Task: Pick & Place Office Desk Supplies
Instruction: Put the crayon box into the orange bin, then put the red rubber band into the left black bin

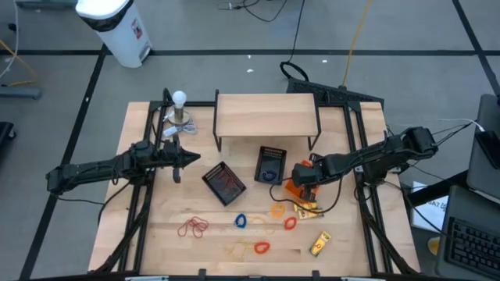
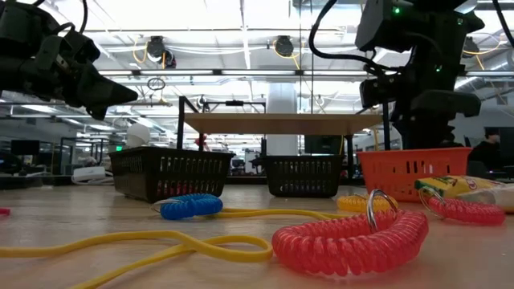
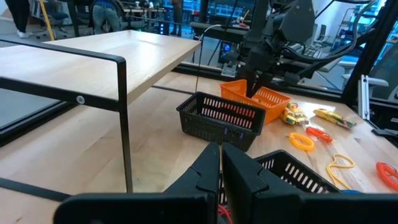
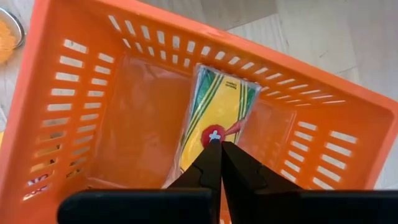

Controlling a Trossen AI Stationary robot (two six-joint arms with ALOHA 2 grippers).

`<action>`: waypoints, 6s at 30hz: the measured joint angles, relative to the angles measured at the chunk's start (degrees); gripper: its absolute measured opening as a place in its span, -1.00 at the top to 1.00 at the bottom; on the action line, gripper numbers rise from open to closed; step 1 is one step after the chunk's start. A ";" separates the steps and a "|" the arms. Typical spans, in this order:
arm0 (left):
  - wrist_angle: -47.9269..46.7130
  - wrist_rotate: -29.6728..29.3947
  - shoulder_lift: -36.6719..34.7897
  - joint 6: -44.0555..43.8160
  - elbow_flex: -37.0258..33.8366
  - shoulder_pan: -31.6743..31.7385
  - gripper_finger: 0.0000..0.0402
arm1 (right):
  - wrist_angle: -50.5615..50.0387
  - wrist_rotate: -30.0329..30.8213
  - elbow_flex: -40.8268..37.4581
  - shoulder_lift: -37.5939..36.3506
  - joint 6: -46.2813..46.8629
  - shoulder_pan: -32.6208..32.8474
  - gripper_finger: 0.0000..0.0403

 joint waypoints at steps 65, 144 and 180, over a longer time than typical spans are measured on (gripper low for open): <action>-0.01 -6.05 0.00 1.86 0.00 0.00 0.92 | 64.25 -0.17 -46.70 -75.17 -24.54 1.62 1.00; -42.12 -13.74 63.90 -34.28 42.95 -49.94 0.28 | 60.10 5.45 -47.63 -72.85 -20.33 1.55 1.00; -37.74 -7.93 72.86 -26.91 42.97 -54.01 0.35 | 60.09 5.47 -47.63 -71.30 -19.91 1.55 1.00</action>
